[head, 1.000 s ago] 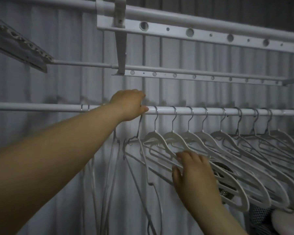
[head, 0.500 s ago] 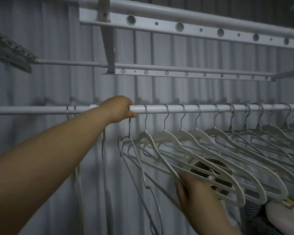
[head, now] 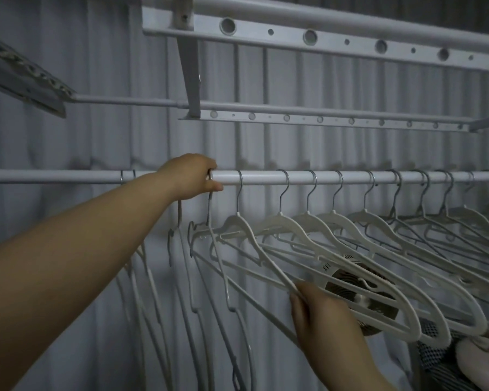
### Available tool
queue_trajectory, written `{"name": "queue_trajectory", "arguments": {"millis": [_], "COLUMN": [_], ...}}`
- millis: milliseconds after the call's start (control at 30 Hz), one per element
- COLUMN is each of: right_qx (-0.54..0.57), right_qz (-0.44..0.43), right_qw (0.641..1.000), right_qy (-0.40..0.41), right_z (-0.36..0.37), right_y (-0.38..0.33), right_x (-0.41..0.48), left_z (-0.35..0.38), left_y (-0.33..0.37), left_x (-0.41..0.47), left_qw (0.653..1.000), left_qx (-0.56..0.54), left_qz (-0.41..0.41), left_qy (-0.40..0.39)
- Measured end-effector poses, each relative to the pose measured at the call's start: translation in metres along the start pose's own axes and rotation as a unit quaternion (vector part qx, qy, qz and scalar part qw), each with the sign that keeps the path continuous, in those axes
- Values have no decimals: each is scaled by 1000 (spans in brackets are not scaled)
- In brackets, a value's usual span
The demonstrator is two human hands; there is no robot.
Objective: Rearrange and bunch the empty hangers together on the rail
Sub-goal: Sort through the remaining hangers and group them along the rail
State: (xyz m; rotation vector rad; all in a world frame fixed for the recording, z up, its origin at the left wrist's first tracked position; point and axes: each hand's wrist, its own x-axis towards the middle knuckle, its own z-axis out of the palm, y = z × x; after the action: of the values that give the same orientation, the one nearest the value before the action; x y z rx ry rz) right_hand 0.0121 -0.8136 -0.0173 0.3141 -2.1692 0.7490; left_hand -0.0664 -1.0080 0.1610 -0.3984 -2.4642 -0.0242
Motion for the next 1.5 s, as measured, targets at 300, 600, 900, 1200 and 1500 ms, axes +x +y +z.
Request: {"name": "queue_trajectory", "arguments": {"millis": [300, 600, 900, 1200, 1500], "right_qx": [-17, -21, -110, -59, 34], "right_qz": [-38, 39, 40, -165, -35], "right_qw": [997, 999, 993, 967, 992], "right_qy": [60, -2, 20, 186, -117], "right_z": [2, -6, -13, -5, 22], "right_y": [12, 9, -3, -47, -75], "right_x": [0, 1, 5, -1, -9], "left_z": [-2, -1, 2, 6, 22], "left_y": [7, 7, -8, -40, -24], "left_x": [1, 0, -6, -18, -86], "left_qw": [1000, 1000, 999, 999, 983], "left_qx": [2, -5, -37, -14, 26], "left_qz": [-1, -6, -7, -35, -156], "left_qy": [-2, 5, -6, -8, 88]}}
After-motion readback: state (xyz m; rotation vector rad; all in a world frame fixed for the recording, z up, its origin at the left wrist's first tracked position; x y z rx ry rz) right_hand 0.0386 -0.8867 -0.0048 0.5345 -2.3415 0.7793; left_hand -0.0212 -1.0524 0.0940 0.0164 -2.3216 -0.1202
